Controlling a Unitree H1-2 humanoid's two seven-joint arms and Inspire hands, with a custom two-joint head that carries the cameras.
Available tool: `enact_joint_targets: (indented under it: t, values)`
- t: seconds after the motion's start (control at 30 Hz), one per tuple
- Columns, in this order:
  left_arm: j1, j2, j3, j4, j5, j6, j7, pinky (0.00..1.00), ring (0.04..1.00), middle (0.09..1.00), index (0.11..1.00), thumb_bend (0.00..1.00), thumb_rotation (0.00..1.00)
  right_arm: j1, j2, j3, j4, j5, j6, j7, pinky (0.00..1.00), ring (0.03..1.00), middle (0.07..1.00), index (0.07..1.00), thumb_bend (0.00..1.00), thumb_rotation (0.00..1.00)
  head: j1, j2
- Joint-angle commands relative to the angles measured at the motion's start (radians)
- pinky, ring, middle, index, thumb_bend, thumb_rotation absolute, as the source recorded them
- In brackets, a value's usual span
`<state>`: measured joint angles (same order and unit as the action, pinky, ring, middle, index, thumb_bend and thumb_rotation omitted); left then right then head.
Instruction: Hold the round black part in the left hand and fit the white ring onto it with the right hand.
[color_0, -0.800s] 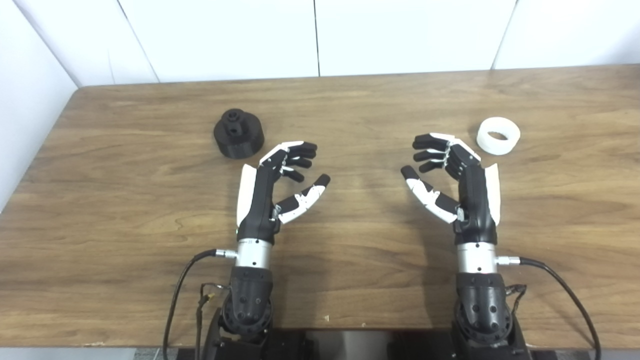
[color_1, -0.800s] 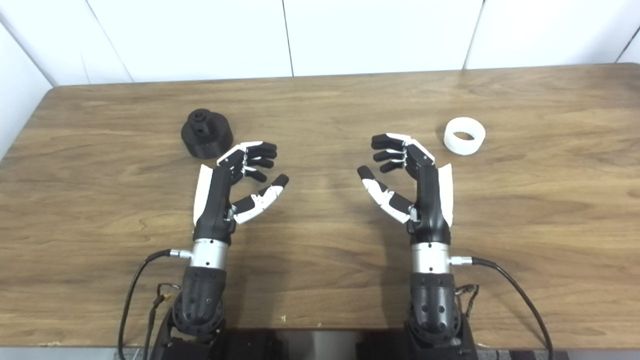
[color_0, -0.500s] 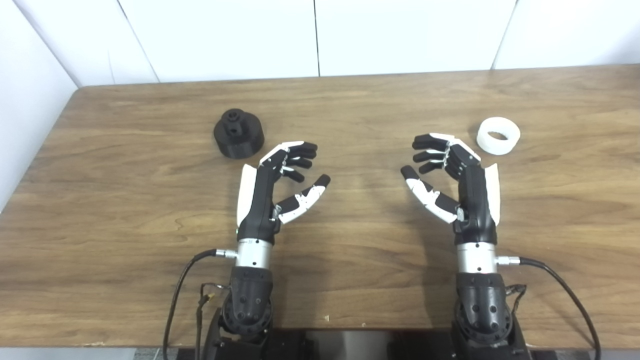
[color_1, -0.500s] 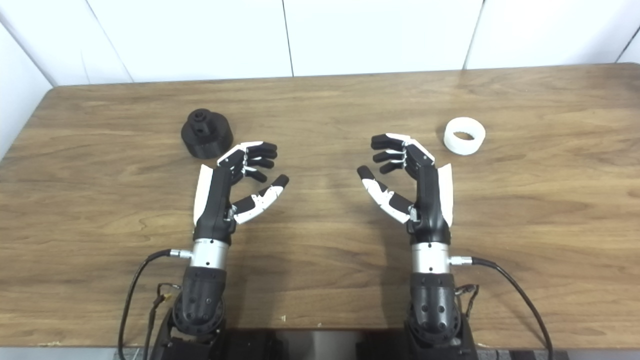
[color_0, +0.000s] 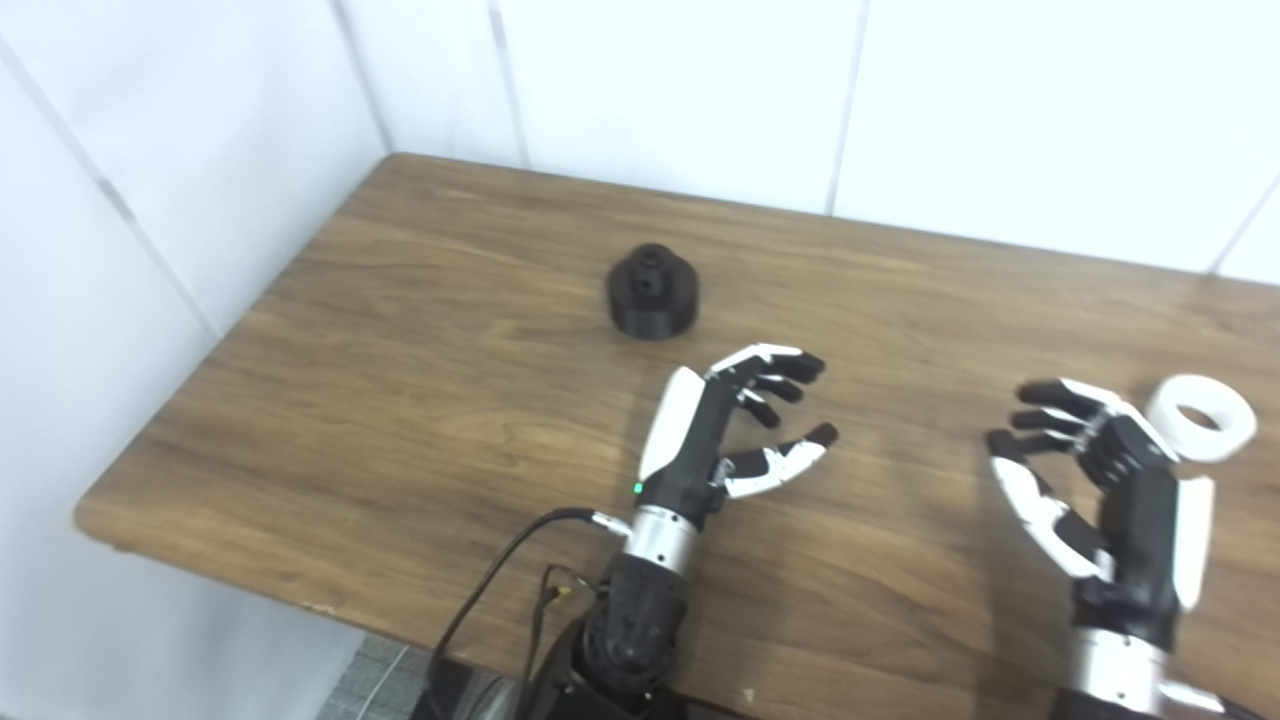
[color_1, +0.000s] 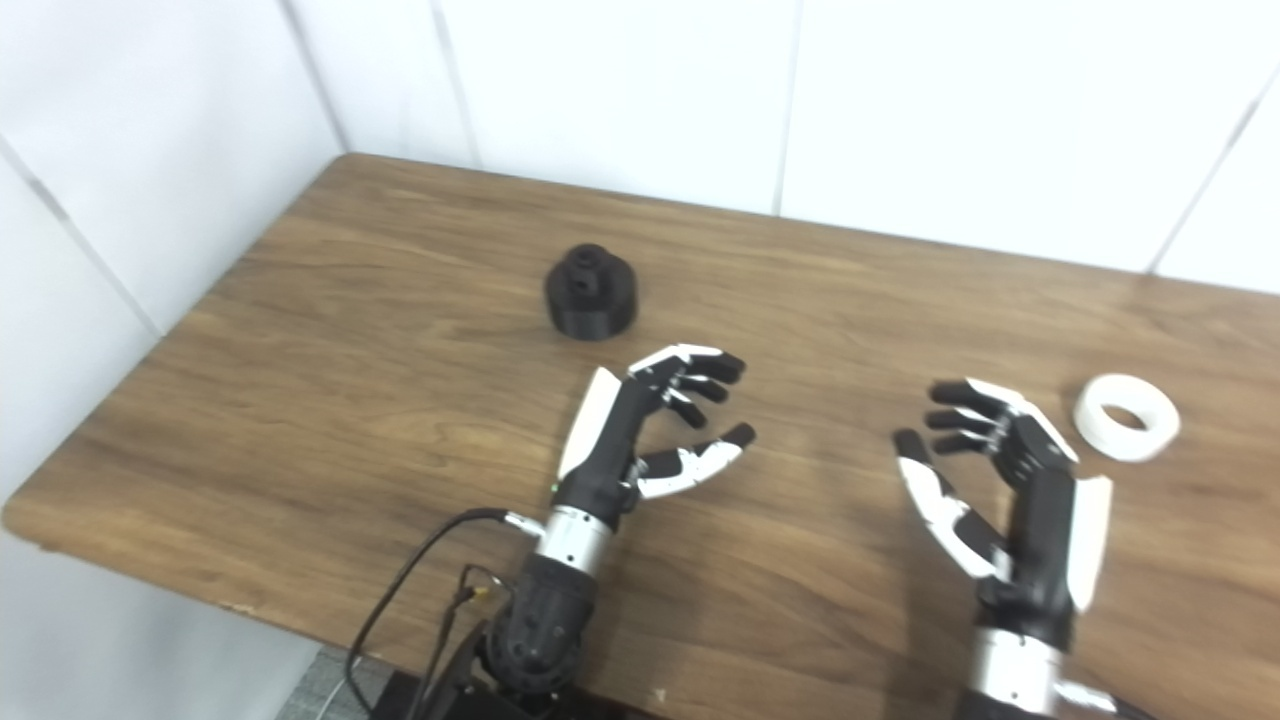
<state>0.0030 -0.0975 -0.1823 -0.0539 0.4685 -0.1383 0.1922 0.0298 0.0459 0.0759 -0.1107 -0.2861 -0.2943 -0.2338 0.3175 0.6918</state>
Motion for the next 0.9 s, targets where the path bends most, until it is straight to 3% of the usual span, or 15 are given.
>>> enact_joint_targets:
  t: [0.0, 0.27, 0.43, 0.63, 0.87]
  values:
    - [-0.031, -0.017, -0.014, -0.016, 0.012, -0.033, 0.019, 0.50, 0.637, 0.681, 0.642, 0.52, 0.11, 0.042, -0.036, -0.019, 0.059, -0.004, -0.024, 0.009, 0.45, 0.555, 0.619, 0.497, 0.50, 0.14, 0.001, 0.001]
    - [-0.036, -0.009, -0.007, -0.025, 0.021, -0.023, 0.020, 0.51, 0.633, 0.679, 0.642, 0.53, 0.12, 0.040, -0.031, -0.017, 0.060, -0.013, -0.022, 0.007, 0.44, 0.546, 0.615, 0.497, 0.50, 0.14, 0.004, 0.002]
    - [-0.041, 0.013, 0.007, -0.037, 0.063, -0.008, 0.026, 0.60, 0.721, 0.726, 0.643, 0.57, 0.16, 0.039, -0.028, -0.016, 0.057, -0.017, -0.015, 0.006, 0.44, 0.549, 0.618, 0.497, 0.50, 0.14, 0.003, 0.002]
    - [-0.064, 0.077, 0.033, -0.048, 0.144, 0.006, 0.037, 0.69, 0.743, 0.740, 0.659, 0.60, 0.14, 0.035, -0.024, -0.014, 0.063, -0.020, -0.014, 0.005, 0.45, 0.551, 0.619, 0.497, 0.50, 0.14, -0.004, 0.002]
    - [-0.083, 0.150, 0.046, -0.083, 0.236, 0.076, 0.014, 0.65, 0.752, 0.773, 0.691, 0.65, 0.19, 0.031, -0.023, -0.014, 0.077, -0.019, -0.020, 0.002, 0.46, 0.553, 0.615, 0.497, 0.50, 0.14, -0.004, -0.005]
